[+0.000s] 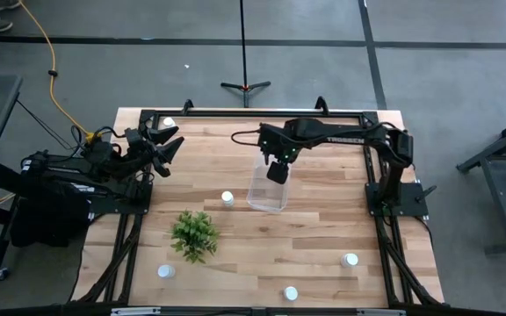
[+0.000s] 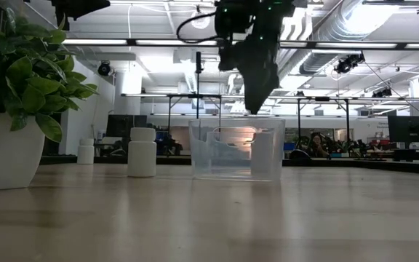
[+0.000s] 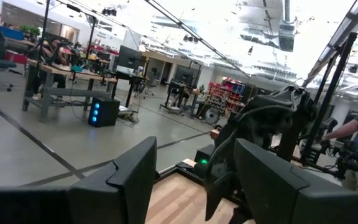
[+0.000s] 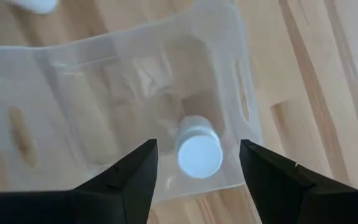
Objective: Pick and place pill bottles into a basket
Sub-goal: Put the white medicine bottle into the transparent bin
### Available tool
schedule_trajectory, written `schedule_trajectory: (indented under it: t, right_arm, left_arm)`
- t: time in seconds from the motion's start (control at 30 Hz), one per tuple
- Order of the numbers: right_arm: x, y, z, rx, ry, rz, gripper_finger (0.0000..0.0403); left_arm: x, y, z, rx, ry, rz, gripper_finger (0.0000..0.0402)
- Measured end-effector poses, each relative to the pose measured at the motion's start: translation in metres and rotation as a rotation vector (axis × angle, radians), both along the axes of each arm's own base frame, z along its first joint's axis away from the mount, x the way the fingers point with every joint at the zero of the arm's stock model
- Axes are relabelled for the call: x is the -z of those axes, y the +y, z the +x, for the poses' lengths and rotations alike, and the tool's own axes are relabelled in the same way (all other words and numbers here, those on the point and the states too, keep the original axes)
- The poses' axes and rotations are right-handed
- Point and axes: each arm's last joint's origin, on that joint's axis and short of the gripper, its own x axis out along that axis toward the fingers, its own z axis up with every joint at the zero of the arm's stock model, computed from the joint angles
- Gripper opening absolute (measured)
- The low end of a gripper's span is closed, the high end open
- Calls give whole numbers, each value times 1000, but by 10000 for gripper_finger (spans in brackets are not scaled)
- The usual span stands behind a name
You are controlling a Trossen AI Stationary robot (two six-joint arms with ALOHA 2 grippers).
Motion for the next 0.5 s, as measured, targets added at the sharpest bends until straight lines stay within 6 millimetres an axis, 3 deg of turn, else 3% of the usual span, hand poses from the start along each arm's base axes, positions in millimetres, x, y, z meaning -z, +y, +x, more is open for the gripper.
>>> schedule_trajectory:
  t: [0.2,0.5]
  right_arm:
    - [-32,7,-15,-141,-121,61,213]
    - [-74,17,-45,-195,-194,-60,207]
  left_arm:
    - [0,0,0,2,0,1,248]
    - [0,0,0,2,1,1,248]
